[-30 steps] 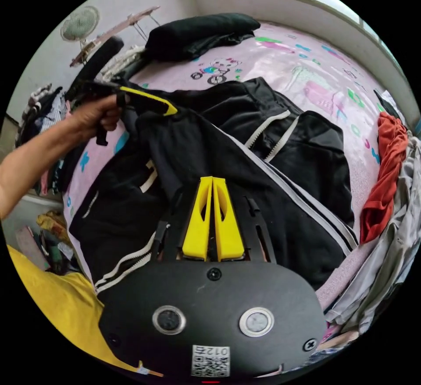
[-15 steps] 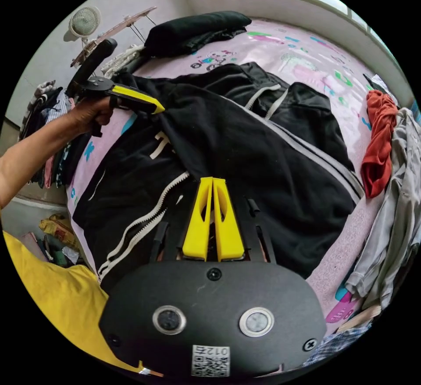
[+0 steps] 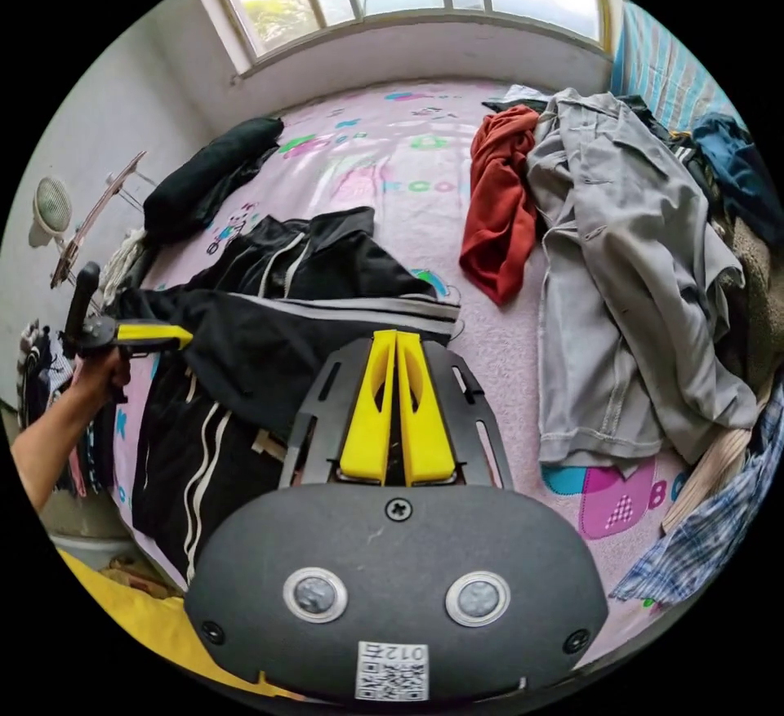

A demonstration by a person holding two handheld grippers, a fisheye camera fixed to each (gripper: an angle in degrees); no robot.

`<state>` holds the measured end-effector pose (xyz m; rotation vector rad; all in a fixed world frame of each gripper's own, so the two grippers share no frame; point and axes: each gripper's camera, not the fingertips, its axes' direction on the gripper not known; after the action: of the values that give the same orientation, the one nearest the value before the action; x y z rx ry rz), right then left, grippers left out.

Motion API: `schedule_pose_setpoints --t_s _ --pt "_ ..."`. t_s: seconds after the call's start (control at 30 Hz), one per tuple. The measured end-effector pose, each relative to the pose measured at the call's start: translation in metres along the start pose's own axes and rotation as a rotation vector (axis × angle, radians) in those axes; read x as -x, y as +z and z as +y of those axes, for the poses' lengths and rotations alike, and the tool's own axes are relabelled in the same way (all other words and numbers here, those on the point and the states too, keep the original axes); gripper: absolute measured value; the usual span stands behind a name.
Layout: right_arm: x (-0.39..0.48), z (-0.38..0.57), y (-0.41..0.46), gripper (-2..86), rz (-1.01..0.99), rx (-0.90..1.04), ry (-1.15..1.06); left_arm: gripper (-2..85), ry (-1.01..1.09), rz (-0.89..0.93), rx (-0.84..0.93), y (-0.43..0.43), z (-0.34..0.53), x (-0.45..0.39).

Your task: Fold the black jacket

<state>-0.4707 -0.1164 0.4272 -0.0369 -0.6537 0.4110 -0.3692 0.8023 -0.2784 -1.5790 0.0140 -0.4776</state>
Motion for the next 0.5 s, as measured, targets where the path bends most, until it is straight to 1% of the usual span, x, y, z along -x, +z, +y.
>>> schedule_pose_setpoints --t_s 0.1,0.17,0.2,0.23,0.3,0.33,0.4,0.5 --pt "-0.009 -0.022 0.034 -0.2 -0.002 0.089 -0.003 0.2 -0.032 0.044 -0.006 0.015 0.011 0.015" --pt "-0.012 -0.027 0.068 -0.1 0.054 0.209 -0.045 0.2 -0.042 0.068 -0.016 0.020 0.019 0.023" --pt "-0.013 -0.026 0.073 -0.1 0.051 0.217 -0.054 0.2 -0.045 0.079 -0.021 0.023 0.025 0.028" --pt "-0.015 -0.024 0.075 -0.1 0.041 0.182 -0.053 0.2 -0.047 0.088 -0.029 0.026 0.030 0.032" --pt "-0.018 -0.021 0.076 -0.1 0.030 0.172 -0.016 0.2 -0.059 0.105 -0.036 0.030 0.040 0.039" --pt "-0.015 -0.015 0.070 0.0 0.063 0.136 -0.003 0.2 -0.075 0.111 -0.047 0.030 0.047 0.043" --pt "-0.001 -0.001 0.057 0.0 0.077 0.088 -0.058 0.3 -0.105 0.102 -0.094 0.024 0.062 0.048" --pt "0.028 0.036 0.038 -0.1 -0.037 0.019 -0.171 0.4 -0.223 0.126 -0.198 0.008 0.102 0.068"
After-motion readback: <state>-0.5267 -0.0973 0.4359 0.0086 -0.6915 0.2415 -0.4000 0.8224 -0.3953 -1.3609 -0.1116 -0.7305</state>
